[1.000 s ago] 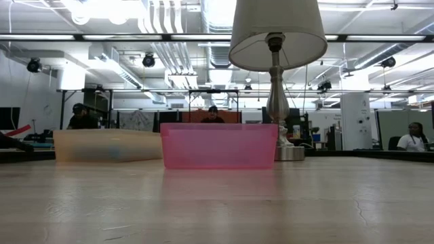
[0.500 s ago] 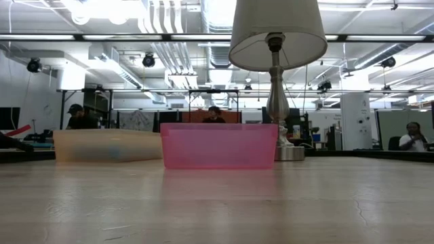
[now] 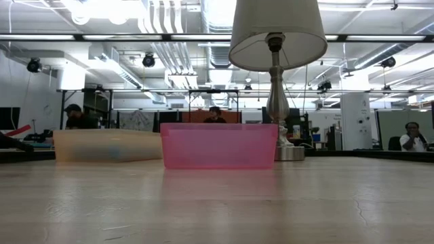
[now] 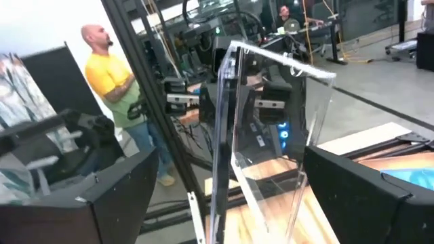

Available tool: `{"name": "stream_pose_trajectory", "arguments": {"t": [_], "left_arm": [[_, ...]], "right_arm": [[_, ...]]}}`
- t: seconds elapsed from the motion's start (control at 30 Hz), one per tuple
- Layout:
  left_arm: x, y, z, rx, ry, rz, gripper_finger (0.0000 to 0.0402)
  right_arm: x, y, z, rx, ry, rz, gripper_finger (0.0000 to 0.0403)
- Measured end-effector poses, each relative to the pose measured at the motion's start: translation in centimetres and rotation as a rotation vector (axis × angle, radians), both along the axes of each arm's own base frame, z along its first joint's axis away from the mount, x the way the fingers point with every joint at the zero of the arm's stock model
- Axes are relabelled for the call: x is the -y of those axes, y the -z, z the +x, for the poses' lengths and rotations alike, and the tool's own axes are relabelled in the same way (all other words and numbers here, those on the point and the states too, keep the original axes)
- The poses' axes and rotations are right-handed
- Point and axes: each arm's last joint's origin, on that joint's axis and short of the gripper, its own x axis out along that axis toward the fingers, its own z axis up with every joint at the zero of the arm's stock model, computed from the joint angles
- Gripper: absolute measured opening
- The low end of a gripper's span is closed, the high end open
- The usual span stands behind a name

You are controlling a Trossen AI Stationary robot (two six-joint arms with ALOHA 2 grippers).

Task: Pick & place jewel cases by type
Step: Put the left black cd case into the pink bin

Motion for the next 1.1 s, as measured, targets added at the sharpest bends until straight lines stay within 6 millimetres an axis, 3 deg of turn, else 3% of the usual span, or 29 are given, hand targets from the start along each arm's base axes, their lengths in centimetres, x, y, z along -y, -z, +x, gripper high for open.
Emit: {"name": "stream_pose_trajectory", "arguments": {"t": [1.1], "left_arm": [[0.2, 0.1, 0.1, -0.001, 0.059, 0.009, 0.0007]], "right_arm": [[1.3, 1.2, 2.0, -0.060, 0.057, -0.028, 0.0361]]}}
